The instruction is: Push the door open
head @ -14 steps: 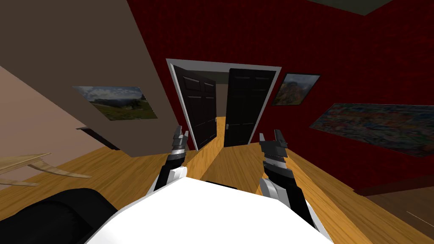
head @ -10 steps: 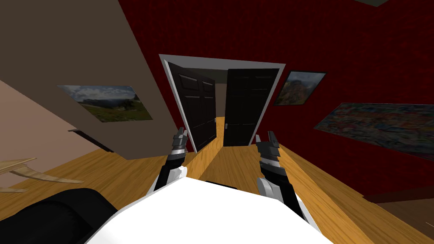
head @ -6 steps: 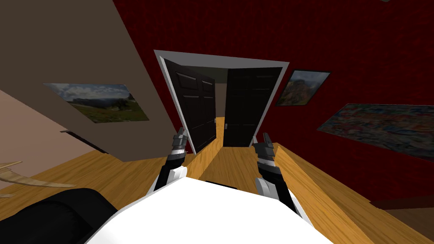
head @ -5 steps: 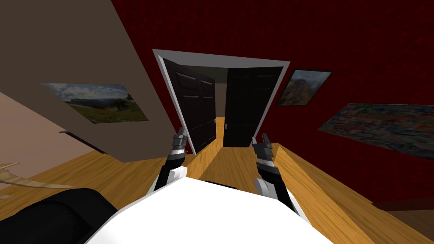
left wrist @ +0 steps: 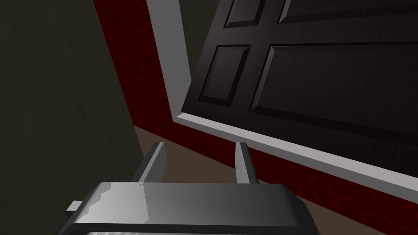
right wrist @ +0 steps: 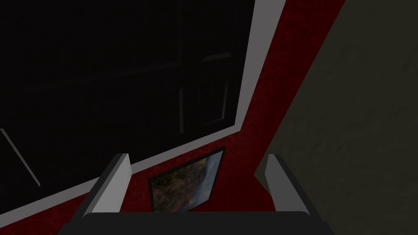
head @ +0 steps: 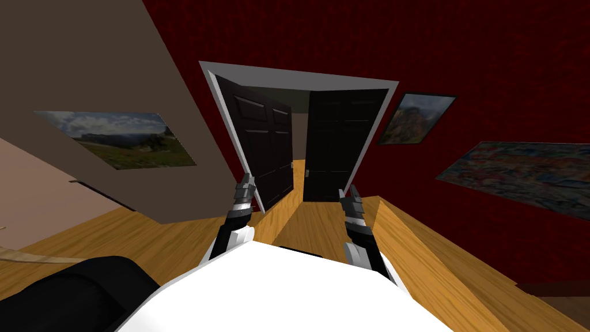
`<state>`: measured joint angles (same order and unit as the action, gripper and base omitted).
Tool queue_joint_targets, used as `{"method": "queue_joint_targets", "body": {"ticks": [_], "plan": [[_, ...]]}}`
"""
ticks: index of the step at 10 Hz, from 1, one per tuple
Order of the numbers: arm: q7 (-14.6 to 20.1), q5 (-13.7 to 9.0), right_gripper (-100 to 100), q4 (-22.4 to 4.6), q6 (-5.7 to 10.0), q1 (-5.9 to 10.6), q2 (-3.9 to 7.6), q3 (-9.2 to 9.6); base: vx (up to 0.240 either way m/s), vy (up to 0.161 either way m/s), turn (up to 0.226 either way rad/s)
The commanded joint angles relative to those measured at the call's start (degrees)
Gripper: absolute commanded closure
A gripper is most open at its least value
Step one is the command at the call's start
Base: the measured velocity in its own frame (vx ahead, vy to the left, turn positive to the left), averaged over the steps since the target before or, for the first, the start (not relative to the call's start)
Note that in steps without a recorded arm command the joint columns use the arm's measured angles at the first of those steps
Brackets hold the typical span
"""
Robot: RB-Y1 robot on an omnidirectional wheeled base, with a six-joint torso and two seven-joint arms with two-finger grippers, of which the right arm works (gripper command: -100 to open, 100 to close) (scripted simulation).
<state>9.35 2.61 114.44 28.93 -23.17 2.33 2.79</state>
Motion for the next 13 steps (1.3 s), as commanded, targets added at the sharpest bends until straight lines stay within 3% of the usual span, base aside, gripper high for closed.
{"method": "queue_joint_targets", "body": {"ticks": [1,13], "plan": [[0.0,0.5,-100,-1.9,0.33,0.51,0.1,0.44,0.1,0.0,-0.003],[0.4,3.7,-100,-20.0,4.71,5.08,1.38,2.74,0.1,0.0,-0.004]]}}
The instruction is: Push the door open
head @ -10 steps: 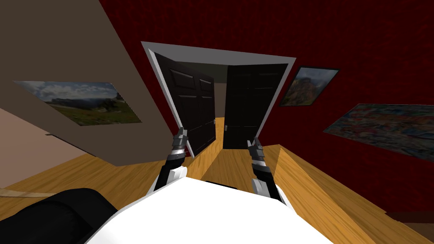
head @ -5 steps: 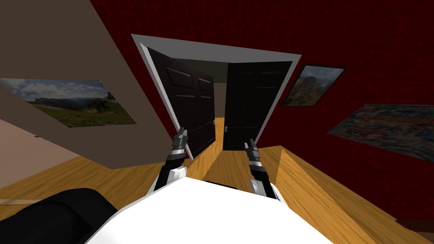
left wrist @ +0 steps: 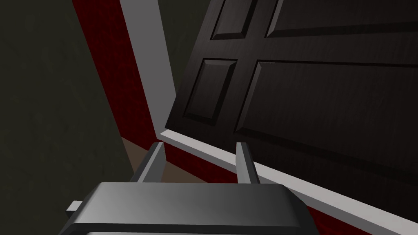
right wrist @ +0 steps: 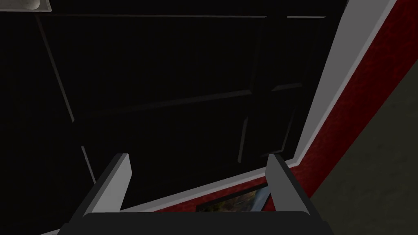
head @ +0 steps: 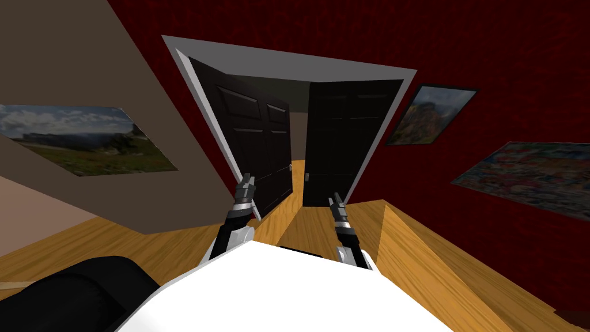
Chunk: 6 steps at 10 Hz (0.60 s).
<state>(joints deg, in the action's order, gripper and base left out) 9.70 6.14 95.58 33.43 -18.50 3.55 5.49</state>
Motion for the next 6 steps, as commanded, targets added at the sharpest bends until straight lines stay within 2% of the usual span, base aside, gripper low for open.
{"method": "queue_joint_targets", "body": {"ticks": [1,6], "plan": [[0.1,0.4,-100,-2.7,0.59,0.81,0.21,0.23,0.105,-0.011,-0.006],[0.3,1.8,-100,-10.5,2.48,2.77,0.35,1.22,0.1,-0.005,-0.004]]}}
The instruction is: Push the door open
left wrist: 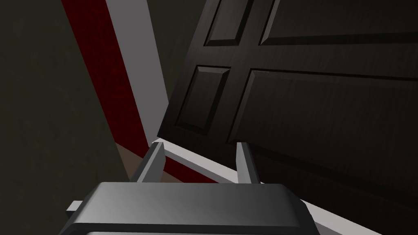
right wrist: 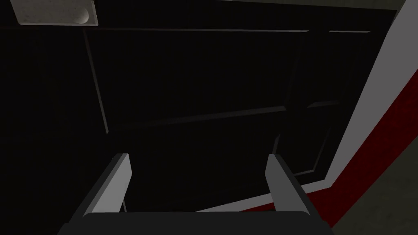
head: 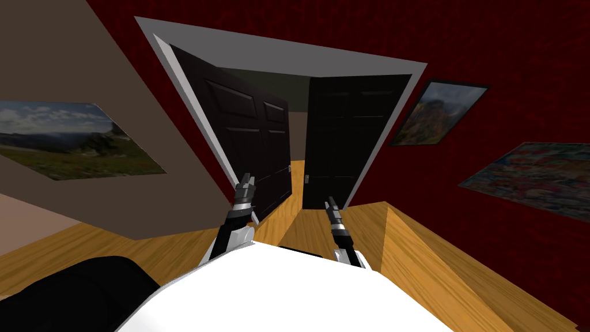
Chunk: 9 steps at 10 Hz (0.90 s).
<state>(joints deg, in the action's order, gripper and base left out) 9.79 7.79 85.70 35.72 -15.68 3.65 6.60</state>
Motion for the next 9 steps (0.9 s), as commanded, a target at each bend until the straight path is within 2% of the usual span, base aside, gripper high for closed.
{"method": "queue_joint_targets", "body": {"ticks": [1,9], "plan": [[0.3,0.4,-100,-2.2,0.56,0.33,0.26,0.31,0.101,-0.002,-0.003],[0.6,2.4,-100,-13.6,3.31,3.2,0.04,1.75,0.098,0.0,-0.003]]}}
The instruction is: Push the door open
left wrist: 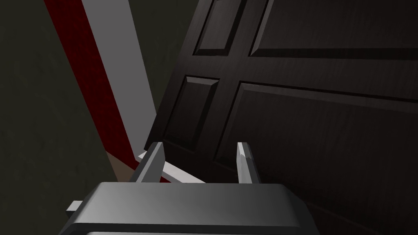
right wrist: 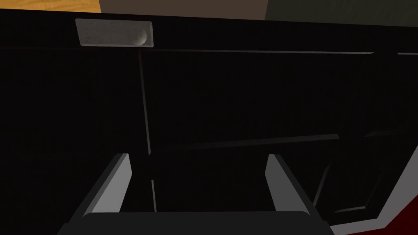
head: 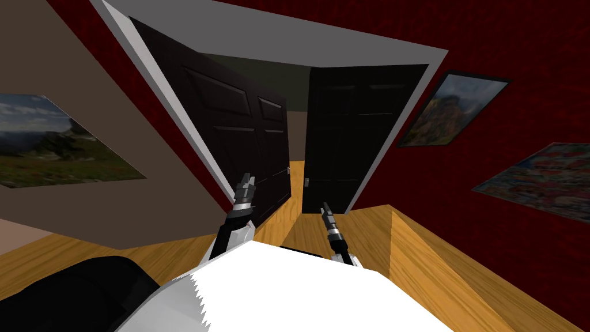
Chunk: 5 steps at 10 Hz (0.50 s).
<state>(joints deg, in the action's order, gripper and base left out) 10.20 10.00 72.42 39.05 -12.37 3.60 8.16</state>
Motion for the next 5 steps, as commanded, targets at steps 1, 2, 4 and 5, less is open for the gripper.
{"method": "queue_joint_targets", "body": {"ticks": [1,2,4,5], "plan": [[0.2,0.4,-100,-1.6,0.3,0.22,0.04,0.35,0.102,0.002,-0.004],[0.2,0.6,-100,-2.9,0.61,0.55,-0.01,0.51,0.11,-0.001,-0.004],[0.3,1.2,-100,-6.3,1.44,1.41,-0.21,0.95,0.135,-0.007,-0.004],[0.3,1.4,-100,-7.4,1.71,1.69,-0.29,1.09,0.116,-0.003,-0.002]]}}
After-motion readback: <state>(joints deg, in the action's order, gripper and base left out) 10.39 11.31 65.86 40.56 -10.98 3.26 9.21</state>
